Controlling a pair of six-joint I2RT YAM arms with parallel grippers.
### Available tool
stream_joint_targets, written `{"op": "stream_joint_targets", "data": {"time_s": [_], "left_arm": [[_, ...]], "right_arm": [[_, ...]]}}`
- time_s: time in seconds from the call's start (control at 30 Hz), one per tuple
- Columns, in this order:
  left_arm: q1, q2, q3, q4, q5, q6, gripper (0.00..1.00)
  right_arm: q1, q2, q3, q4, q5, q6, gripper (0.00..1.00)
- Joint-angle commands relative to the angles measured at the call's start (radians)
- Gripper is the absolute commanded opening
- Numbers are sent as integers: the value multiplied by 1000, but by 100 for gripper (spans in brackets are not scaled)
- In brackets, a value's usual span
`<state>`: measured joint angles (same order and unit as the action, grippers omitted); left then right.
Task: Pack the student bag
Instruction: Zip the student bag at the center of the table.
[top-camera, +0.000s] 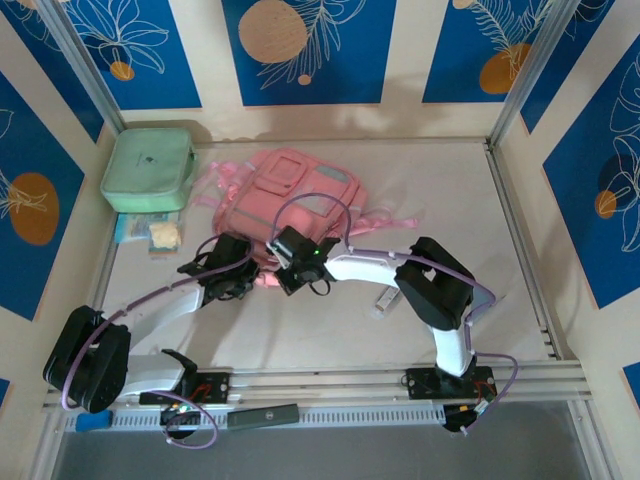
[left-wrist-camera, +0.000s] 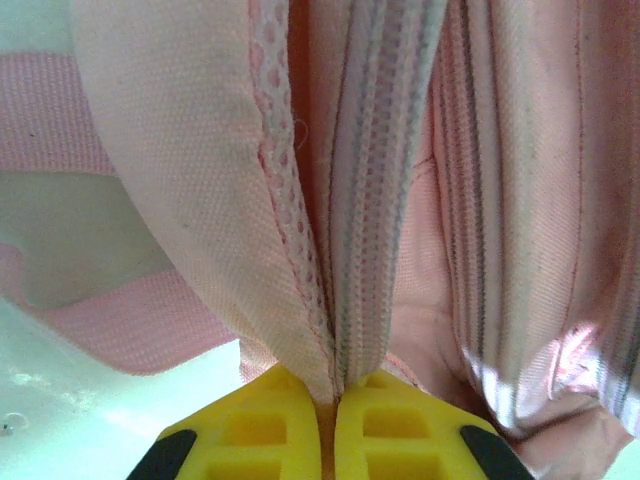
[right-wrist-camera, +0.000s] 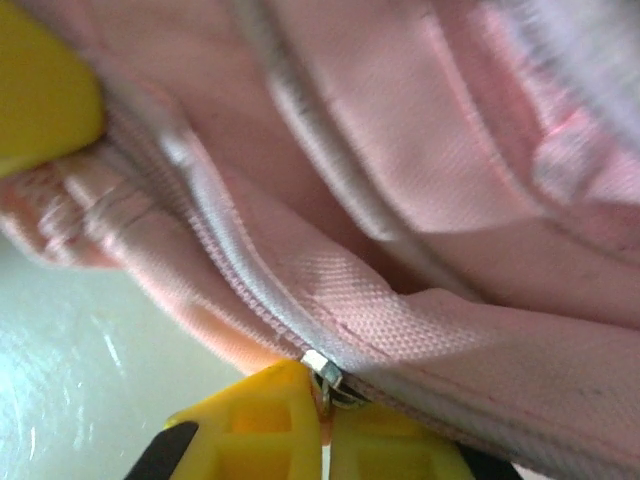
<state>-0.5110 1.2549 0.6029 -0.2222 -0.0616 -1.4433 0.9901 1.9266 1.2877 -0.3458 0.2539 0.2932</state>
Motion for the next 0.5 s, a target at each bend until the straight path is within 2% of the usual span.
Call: {"op": "stream_joint_targets", "data": {"time_s": [0.0, 0.1, 0.3, 0.4, 0.47], "left_arm": [[3, 3, -24, 48, 5, -47, 0], [3, -5, -33, 44, 1, -46, 0], [18, -61, -55, 11, 0, -25, 0], [60, -100, -64, -22, 13, 17, 0], [92, -121, -68, -37, 29, 46, 0]], "right_arm": [[85, -31, 90, -64, 11, 52, 1], [85, -9, 143, -184, 137, 169, 0], [-15, -88, 76, -359, 276, 414, 0], [-54, -158, 5, -415, 328, 455, 0], [-102, -194, -59, -403, 315, 458, 0]]}}
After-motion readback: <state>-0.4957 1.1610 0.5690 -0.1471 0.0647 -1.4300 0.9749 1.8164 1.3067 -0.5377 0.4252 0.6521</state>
